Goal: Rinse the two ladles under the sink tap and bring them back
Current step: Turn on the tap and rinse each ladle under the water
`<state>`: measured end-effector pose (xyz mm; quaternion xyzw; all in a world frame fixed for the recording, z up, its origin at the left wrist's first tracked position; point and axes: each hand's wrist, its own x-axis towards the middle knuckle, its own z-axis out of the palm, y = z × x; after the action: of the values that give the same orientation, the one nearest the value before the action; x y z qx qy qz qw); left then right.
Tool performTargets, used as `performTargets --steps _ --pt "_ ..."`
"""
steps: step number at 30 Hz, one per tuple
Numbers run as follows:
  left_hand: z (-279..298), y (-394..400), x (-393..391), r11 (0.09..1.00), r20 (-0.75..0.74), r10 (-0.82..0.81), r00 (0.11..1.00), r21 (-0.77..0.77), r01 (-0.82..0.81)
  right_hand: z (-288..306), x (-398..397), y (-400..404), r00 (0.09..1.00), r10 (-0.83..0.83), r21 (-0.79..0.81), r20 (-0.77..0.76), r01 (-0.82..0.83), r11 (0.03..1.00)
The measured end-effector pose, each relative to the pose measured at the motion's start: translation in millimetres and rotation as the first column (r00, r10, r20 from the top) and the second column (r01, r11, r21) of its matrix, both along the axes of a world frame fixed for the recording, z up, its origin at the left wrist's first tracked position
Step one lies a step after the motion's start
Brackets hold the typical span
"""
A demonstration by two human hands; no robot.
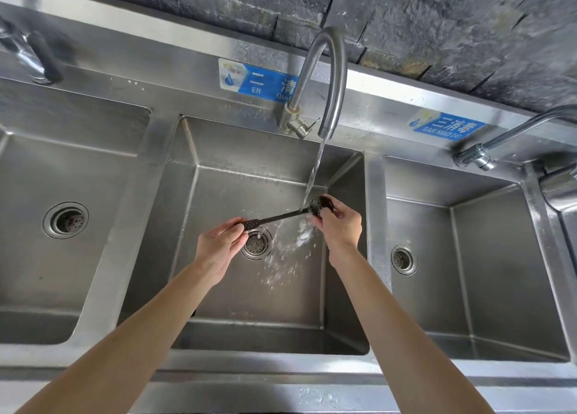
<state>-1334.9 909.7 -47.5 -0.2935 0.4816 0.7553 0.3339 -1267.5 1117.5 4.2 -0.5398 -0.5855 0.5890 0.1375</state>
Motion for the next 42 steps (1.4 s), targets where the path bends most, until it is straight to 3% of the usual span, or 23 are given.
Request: performTargets --steps 13,27,31,38,42 --pt "3 47 16 1.000 -0.033 -0.013 0.999 0.020 0.014 16 17 45 0.999 -0.011 0.049 -0.044 0.013 0.999" --pt "20 89 23 0.990 0.128 0.065 0.990 0.114 -0.079 24 45 87 0.988 -0.104 0.035 -0.114 0.108 0.993" --pt "22 91 23 0.999 0.097 -0.015 0.995 0.052 0.010 18 52 89 0.974 -0.097 -0.020 -0.207 0.095 0.995" --pt "19 86 17 0.963 0.137 0.150 0.979 0.204 -0.176 1 57 75 0.912 -0.205 -0.355 -0.356 0.071 0.932" --pt "9 78 14 0.953 0.088 0.161 0.983 0.246 -0.178 -4 57 69 0.878 -0.301 -0.433 -0.373 0.122 0.893"
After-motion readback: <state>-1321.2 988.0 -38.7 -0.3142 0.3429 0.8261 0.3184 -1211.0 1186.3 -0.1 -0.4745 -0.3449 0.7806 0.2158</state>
